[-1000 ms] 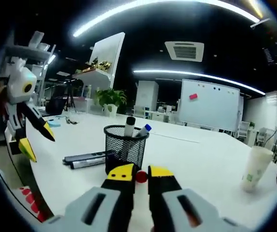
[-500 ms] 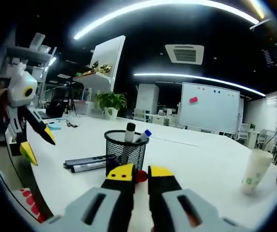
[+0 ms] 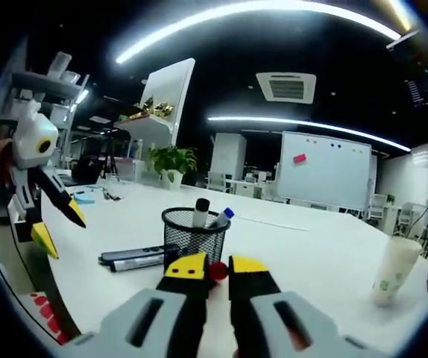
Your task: Place the scattered laser pointers and whiteboard markers into the pen holder and stack the scattered paper cups together
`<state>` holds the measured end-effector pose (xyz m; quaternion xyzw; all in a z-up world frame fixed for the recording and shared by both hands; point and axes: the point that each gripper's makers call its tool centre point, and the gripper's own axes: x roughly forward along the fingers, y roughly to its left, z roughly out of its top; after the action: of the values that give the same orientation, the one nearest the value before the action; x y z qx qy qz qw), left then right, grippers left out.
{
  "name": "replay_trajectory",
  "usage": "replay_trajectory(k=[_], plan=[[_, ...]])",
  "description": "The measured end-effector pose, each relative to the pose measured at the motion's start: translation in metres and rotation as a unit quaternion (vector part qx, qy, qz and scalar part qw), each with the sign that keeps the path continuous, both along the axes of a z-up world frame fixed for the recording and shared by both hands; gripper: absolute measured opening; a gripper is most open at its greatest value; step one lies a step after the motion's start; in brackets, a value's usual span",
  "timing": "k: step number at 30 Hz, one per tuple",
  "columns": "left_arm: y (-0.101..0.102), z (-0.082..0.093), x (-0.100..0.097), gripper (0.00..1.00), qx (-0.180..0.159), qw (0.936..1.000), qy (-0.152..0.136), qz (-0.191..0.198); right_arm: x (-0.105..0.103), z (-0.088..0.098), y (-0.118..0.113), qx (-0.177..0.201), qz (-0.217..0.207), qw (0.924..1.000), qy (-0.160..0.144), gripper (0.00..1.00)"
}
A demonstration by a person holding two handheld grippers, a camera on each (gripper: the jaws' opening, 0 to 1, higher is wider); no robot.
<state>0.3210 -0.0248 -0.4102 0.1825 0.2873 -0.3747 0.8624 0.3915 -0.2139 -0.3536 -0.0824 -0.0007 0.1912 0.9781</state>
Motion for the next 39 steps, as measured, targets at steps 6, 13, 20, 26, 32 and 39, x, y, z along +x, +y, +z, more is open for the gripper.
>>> replay_trajectory(k=[6,13,20,26,32,39], plan=[[0.0,0.001,0.0,0.55,0.001,1.0,-0.001,0.0,0.001,0.005,0.0,0.001,0.002,1.0,-0.005,0.11],[-0.001,0.001,0.001,0.55,0.002,1.0,-0.001,-0.001,0.001,0.01,0.001,-0.009,0.004,0.9999,-0.014,0.11],[-0.002,0.002,0.002,0.55,0.001,1.0,-0.002,-0.003,0.003,0.015,0.001,-0.017,0.008,0.9995,-0.027,0.11],[-0.001,0.001,0.002,0.55,0.001,1.0,-0.001,-0.002,0.003,0.019,0.002,-0.013,0.013,0.9993,-0.032,0.11],[0.0,0.002,0.002,0.55,0.001,1.0,-0.002,-0.001,0.005,0.023,0.002,-0.011,0.013,0.9991,-0.038,0.11],[-0.001,0.001,0.001,0.55,0.001,1.0,-0.002,-0.002,0.005,0.024,0.0,-0.008,0.012,0.9992,-0.038,0.11]])
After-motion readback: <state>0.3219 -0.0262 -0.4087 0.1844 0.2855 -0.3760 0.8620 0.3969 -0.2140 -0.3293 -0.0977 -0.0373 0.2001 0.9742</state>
